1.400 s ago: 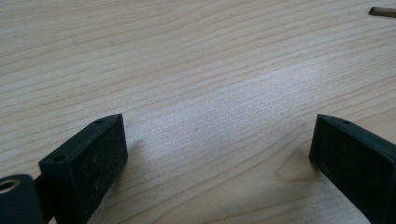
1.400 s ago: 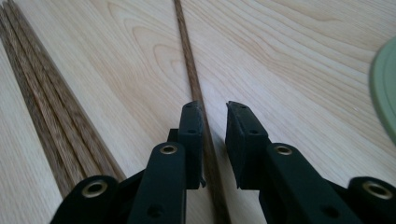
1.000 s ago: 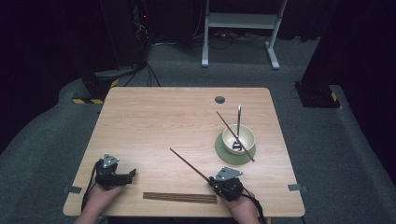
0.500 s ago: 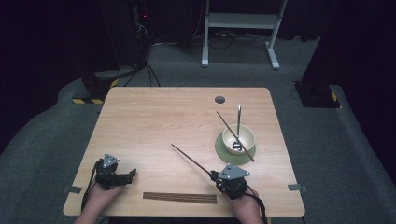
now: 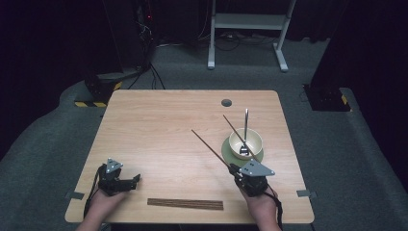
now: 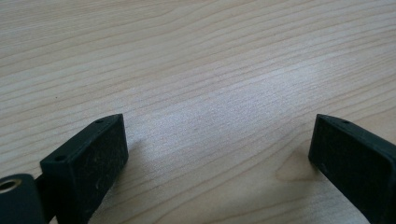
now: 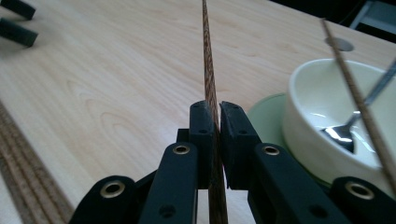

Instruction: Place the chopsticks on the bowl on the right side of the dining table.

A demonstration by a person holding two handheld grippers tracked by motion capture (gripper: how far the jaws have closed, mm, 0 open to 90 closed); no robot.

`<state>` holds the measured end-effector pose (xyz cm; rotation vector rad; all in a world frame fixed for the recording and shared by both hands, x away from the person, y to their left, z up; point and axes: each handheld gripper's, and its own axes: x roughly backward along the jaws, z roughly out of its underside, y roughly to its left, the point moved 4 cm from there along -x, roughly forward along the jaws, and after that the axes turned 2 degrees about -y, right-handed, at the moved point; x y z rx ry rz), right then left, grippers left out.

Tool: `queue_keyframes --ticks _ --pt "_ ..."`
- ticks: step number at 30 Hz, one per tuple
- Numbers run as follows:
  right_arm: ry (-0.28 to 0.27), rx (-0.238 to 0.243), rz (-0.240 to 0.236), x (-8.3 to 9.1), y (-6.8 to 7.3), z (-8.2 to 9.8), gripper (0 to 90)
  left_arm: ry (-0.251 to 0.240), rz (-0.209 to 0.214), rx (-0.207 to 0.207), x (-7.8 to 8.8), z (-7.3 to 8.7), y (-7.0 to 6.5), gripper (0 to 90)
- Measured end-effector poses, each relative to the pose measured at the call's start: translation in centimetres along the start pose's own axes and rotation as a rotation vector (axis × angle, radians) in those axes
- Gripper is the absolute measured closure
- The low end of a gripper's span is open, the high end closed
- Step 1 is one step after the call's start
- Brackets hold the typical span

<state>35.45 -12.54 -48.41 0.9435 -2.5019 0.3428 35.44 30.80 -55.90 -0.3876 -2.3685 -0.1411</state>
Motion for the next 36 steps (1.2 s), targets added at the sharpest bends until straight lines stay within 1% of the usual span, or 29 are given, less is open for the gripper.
queue_keyframes --ticks 2,7,10,14,15,21,26,34,36 --pt "-0.009 -0.018 0.016 0.3 -0.7 -0.1 83.9 0.0 0.0 0.0 0.0 0.0 0.0 4.6" --pt "-0.019 -0.041 0.064 0.8 -2.5 -0.1 83.9 0.0 0.001 -0.002 0.0 0.0 0.0 4.6" --pt "-0.019 -0.067 0.088 0.9 -3.6 0.1 83.9 -0.001 0.0 0.0 0.0 0.0 0.0 4.7" --pt "-0.007 -0.072 0.127 0.8 -4.6 0.1 84.0 -0.001 0.001 0.0 0.0 0.0 0.0 4.6" --pt "-0.005 -0.08 0.132 0.7 -4.8 0.2 83.9 -0.001 0.001 -0.001 0.0 0.0 0.0 4.6" --pt "0.01 -0.101 0.16 0.4 -5.3 0.5 83.9 -0.001 0.002 -0.003 0.0 0.0 0.0 4.6" --pt "0.016 -0.118 0.167 0.2 -5.7 0.8 84.0 -0.001 0.002 -0.003 0.0 0.0 0.0 4.6" --pt "0.034 -0.126 0.187 0.0 -6.0 1.1 83.9 -0.001 0.0 -0.003 0.0 0.0 0.0 4.8" --pt "0.037 -0.13 0.185 0.0 -6.1 1.2 83.9 -0.002 0.0 -0.002 0.0 0.0 0.0 4.8"
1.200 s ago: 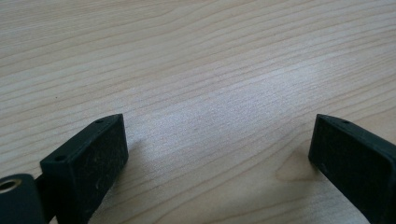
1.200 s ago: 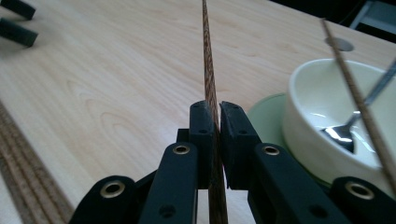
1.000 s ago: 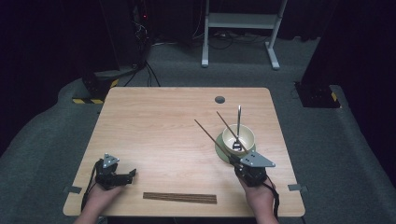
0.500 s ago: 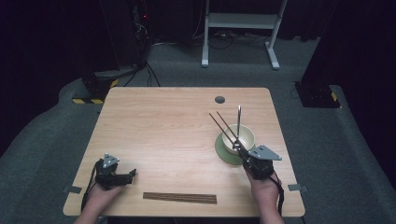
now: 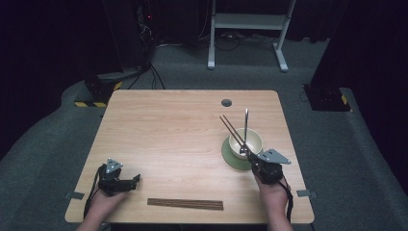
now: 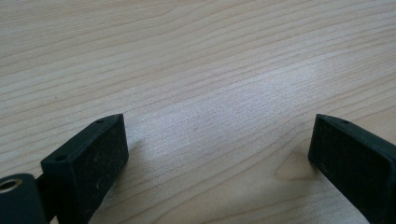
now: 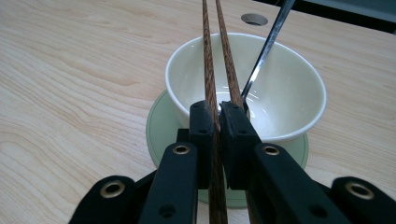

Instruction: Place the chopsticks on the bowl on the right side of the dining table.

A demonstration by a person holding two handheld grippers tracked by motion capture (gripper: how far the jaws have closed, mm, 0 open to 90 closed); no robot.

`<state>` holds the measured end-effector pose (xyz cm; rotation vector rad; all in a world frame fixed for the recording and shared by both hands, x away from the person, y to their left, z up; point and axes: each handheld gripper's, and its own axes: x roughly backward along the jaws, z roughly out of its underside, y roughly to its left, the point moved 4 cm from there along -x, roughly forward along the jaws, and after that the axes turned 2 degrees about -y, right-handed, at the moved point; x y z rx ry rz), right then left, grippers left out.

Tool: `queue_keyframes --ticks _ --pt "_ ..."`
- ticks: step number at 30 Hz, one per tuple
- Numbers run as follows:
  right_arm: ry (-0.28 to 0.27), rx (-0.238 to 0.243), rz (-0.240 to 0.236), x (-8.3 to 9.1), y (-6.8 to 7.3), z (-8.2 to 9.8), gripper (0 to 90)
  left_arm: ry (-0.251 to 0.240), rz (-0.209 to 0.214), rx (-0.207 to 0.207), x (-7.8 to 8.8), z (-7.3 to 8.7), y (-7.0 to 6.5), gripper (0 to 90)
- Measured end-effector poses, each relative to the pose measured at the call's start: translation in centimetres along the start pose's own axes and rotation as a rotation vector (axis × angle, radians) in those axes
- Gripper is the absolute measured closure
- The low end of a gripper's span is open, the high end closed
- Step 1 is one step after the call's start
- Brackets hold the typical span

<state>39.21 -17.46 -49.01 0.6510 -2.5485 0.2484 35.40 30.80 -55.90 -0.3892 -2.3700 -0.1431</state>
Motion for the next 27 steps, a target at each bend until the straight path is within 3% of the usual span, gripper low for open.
queue_keyframes --ticks 20,27 --pt "-0.003 -0.002 0.022 0.17 -0.21 -0.14 82.5 0.0 -0.001 0.001 0.01 0.01 -0.01 4.8" --pt "-0.013 -0.005 0.018 0.33 -0.11 -0.28 75.4 0.0 -0.001 0.001 0.01 0.01 -0.01 4.8"
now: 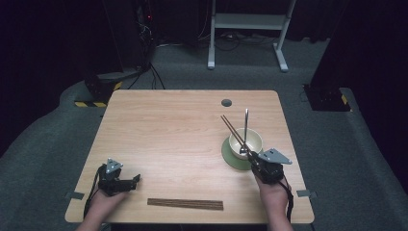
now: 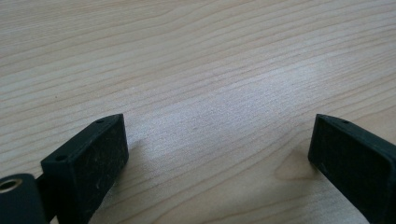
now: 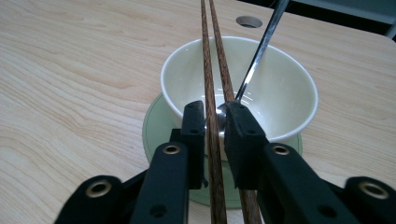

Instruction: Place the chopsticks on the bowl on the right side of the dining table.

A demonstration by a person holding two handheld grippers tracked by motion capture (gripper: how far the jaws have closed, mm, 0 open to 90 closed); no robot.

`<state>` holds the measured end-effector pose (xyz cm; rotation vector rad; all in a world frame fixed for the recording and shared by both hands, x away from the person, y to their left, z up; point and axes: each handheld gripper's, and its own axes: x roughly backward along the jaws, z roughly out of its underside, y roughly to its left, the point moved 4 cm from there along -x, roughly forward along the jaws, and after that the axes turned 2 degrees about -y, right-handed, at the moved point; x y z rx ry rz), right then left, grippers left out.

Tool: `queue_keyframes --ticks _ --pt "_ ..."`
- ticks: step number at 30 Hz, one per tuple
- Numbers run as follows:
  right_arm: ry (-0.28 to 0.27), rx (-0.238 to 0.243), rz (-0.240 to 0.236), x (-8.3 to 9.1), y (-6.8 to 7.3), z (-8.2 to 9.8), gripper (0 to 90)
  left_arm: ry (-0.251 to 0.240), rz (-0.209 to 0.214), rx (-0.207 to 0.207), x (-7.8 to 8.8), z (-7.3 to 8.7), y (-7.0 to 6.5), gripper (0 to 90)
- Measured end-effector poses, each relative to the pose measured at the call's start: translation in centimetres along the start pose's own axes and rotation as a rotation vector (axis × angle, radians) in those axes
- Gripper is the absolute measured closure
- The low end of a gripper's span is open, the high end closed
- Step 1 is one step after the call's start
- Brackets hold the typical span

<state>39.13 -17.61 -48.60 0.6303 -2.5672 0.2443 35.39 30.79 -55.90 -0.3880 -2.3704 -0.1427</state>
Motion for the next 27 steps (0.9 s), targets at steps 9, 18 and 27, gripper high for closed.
queue_keyframes --ticks 9,18,27 --pt "-0.009 -0.06 0.002 1.5 -0.5 1.2 48.2 0.0 0.002 -0.003 0.0 0.0 0.0 4.8" --pt "0.003 -0.066 -0.002 1.1 -0.9 2.4 57.0 0.001 0.004 -0.004 0.0 0.0 0.0 4.7" --pt "0.009 -0.036 -0.014 0.6 -0.4 2.3 76.1 0.0 0.003 -0.003 0.0 0.0 0.0 4.7"
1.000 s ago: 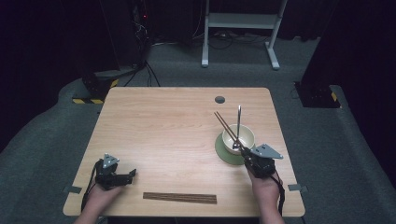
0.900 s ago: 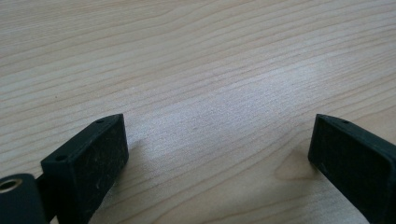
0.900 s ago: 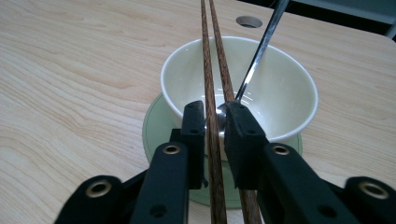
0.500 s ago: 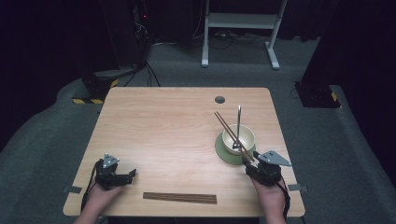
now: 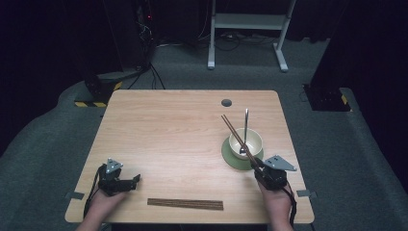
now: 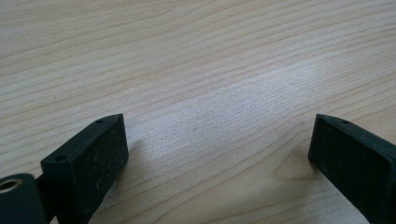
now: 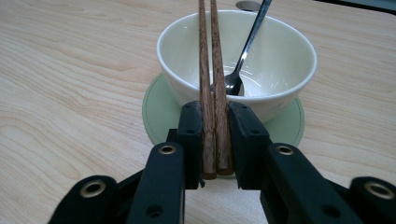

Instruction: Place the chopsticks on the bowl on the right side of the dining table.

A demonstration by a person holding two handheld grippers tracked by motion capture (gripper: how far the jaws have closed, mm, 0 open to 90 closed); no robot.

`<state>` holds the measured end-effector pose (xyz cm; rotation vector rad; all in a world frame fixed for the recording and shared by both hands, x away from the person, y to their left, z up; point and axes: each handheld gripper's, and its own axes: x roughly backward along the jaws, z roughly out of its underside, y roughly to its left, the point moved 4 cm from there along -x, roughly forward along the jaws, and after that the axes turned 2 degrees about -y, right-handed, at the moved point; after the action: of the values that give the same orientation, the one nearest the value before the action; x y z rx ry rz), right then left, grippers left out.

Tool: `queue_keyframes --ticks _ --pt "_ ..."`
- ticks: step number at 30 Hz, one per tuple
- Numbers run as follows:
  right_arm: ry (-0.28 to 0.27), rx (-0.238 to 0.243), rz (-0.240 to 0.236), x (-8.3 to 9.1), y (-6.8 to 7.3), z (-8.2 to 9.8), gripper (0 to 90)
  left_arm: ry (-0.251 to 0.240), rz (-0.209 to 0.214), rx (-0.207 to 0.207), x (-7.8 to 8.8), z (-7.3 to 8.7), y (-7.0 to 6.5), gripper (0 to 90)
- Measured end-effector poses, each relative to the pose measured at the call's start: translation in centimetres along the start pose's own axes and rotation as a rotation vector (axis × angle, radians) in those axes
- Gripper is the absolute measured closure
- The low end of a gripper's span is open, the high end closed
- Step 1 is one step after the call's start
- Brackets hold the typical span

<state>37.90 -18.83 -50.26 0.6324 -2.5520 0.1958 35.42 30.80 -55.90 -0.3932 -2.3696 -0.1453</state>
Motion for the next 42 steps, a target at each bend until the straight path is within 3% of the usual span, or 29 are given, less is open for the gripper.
queue_keyframes --ticks 18,25,36,42 --pt "0.008 0.017 -0.04 1.1 0.6 0.5 76.2 0.0 0.002 -0.001 0.0 0.0 0.0 4.7" --pt "0.008 0.009 -0.012 1.0 0.4 0.6 66.1 0.001 0.006 -0.01 0.1 0.0 -0.1 4.5" --pt "0.005 0.01 0.036 1.3 -0.3 0.5 63.1 -0.006 0.011 -0.024 0.2 0.0 -0.2 4.4" --pt "0.006 -0.001 0.064 1.5 -1.1 0.6 60.6 -0.035 0.034 -0.03 0.5 -0.5 -0.5 5.1"
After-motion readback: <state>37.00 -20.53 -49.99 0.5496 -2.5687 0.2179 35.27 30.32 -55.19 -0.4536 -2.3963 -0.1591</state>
